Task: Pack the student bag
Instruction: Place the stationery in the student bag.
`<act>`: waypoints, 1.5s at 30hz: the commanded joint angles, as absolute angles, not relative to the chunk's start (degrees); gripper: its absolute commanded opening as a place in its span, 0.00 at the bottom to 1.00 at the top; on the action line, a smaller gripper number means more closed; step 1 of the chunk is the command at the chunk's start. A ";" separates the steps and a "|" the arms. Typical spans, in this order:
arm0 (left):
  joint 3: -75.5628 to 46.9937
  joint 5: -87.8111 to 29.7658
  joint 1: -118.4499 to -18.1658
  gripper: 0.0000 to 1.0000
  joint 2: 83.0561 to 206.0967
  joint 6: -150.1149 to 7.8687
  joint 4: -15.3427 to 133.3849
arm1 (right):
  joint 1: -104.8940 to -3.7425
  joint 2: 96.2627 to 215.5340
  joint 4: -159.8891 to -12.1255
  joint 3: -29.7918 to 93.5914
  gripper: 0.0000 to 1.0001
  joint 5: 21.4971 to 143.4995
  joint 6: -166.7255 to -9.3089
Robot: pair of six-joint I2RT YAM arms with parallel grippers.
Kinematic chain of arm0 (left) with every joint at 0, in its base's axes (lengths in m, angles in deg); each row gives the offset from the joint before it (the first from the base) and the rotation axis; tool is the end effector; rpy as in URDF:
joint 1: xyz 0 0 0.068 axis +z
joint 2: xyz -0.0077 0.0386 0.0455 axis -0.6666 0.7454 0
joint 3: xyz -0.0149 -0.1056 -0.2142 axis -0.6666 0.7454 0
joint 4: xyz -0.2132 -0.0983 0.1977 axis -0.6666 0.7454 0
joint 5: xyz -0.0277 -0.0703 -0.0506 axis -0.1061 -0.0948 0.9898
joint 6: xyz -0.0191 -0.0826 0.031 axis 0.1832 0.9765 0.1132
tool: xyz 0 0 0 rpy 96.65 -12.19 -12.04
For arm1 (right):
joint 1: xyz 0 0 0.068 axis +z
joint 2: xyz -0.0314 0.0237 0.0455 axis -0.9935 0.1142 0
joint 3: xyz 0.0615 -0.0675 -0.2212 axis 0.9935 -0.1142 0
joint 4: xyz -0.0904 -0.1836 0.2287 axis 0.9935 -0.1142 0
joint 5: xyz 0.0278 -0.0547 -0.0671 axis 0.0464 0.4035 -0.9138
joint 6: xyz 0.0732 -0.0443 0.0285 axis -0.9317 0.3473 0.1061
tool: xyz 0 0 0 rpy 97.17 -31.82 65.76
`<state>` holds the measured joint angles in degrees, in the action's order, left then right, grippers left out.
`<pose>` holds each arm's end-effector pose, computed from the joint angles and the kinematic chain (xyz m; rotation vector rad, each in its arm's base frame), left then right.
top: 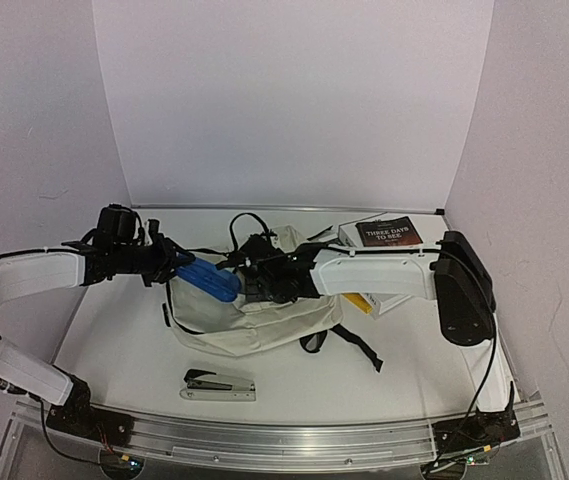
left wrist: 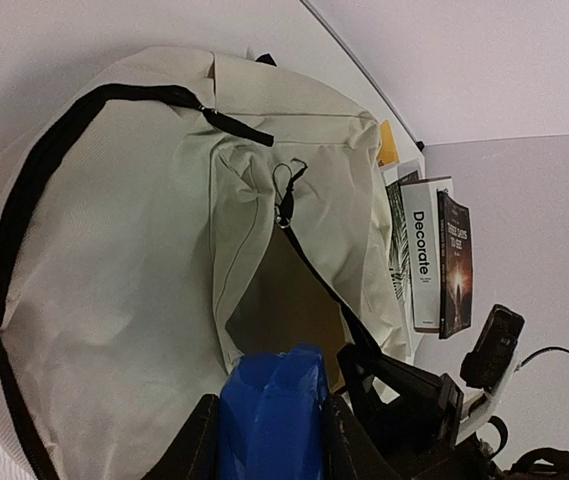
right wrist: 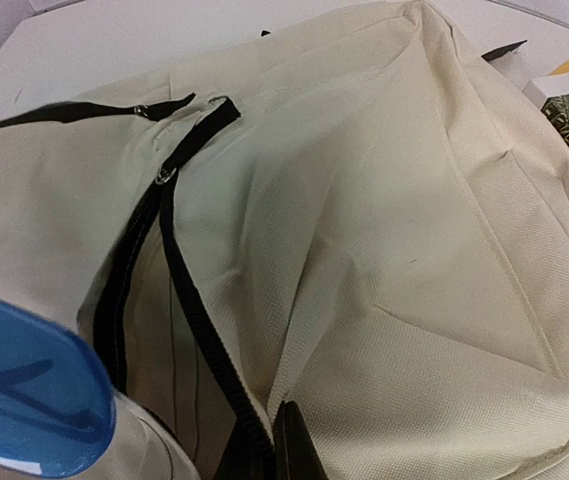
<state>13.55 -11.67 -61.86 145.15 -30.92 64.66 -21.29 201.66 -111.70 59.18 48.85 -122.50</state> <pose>0.3312 -0.1580 0.1486 -0.3775 2.3453 -1.1520 0.2850 0.4638 0.1204 -0.2321 2.3457 0.3313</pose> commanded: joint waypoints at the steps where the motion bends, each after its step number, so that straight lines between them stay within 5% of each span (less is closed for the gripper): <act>1: 13.91 -12.92 -63.56 0.29 147.36 -28.19 54.60 | -21.14 197.04 -104.30 58.17 0.00 52.24 -124.18; 17: 14.92 -13.56 -66.89 0.37 158.61 -26.35 46.88 | -21.15 195.24 -101.21 55.77 0.00 54.00 -125.38; 30: 12.48 -15.86 -66.95 0.78 158.01 -34.61 57.58 | -21.16 194.07 -100.71 54.46 0.00 54.05 -125.35; 45: 12.36 -8.43 -70.45 0.54 162.29 -28.25 47.77 | -21.13 194.36 -100.36 54.34 0.00 54.37 -125.06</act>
